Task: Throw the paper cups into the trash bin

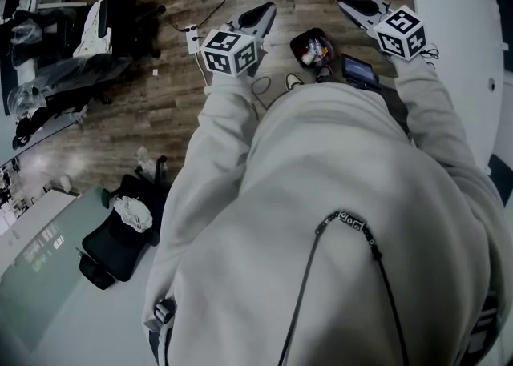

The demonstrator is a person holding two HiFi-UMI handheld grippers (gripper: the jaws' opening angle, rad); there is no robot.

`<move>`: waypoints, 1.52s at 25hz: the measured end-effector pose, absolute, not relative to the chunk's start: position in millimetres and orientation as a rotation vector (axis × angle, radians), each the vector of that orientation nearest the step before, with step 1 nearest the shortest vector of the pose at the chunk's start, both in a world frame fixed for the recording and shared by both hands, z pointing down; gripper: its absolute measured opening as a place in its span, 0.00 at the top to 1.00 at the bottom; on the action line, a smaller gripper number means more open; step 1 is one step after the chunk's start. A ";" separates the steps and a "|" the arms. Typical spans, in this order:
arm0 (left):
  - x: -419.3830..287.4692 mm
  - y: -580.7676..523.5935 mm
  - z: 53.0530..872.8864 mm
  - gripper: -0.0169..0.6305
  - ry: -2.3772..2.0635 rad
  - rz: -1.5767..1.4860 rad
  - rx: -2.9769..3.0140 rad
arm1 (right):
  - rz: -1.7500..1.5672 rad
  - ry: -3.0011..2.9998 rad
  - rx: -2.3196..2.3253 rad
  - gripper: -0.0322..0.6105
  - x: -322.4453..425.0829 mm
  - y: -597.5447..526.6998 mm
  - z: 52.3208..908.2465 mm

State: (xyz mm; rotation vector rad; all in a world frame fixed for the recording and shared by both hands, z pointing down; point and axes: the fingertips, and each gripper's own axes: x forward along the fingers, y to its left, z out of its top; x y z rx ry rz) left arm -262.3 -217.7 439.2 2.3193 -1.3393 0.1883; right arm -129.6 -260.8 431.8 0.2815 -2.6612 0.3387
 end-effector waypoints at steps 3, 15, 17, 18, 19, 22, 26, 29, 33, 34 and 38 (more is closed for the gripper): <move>-267.1 -235.3 397.5 0.98 -1.382 0.147 2.381 | 0.308 -2.736 0.308 0.92 -137.9 -274.5 392.0; -256.3 -259.1 226.4 0.98 -1.472 0.050 2.729 | 0.104 -3.003 0.237 0.92 -173.6 -264.6 229.0; -253.1 -258.6 220.5 0.98 -1.470 0.045 2.750 | 0.065 -3.025 0.231 0.92 -174.7 -262.0 213.1; -251.1 -258.7 219.7 0.98 -1.466 0.050 2.759 | 0.052 -3.032 0.231 0.92 -174.6 -261.5 207.9; -248.8 -259.0 219.5 0.98 -1.462 0.058 2.768 | 0.042 -3.036 0.231 0.92 -174.3 -261.4 204.3; -243.1 -259.2 218.4 0.98 -1.450 0.077 2.791 | 0.027 -3.040 0.231 0.92 -174.2 -260.8 199.1; -242.7 -263.3 217.1 0.98 -1.443 0.067 2.798 | 0.021 -3.040 0.227 0.92 -177.5 -262.2 197.9; -251.3 -273.2 219.2 0.98 -1.446 0.058 2.789 | 0.027 -3.033 0.224 0.92 -187.5 -272.2 201.0; -257.0 -276.7 217.4 0.98 -1.441 0.040 2.782 | 0.028 -3.029 0.223 0.92 -195.4 -275.0 198.4; -256.7 -276.9 217.3 0.98 -1.440 0.038 2.782 | 0.026 -3.028 0.222 0.92 -195.7 -274.8 198.2; -254.2 -279.0 220.6 0.98 -1.432 0.033 2.790 | 0.016 -3.029 0.233 0.92 -194.1 -277.0 202.0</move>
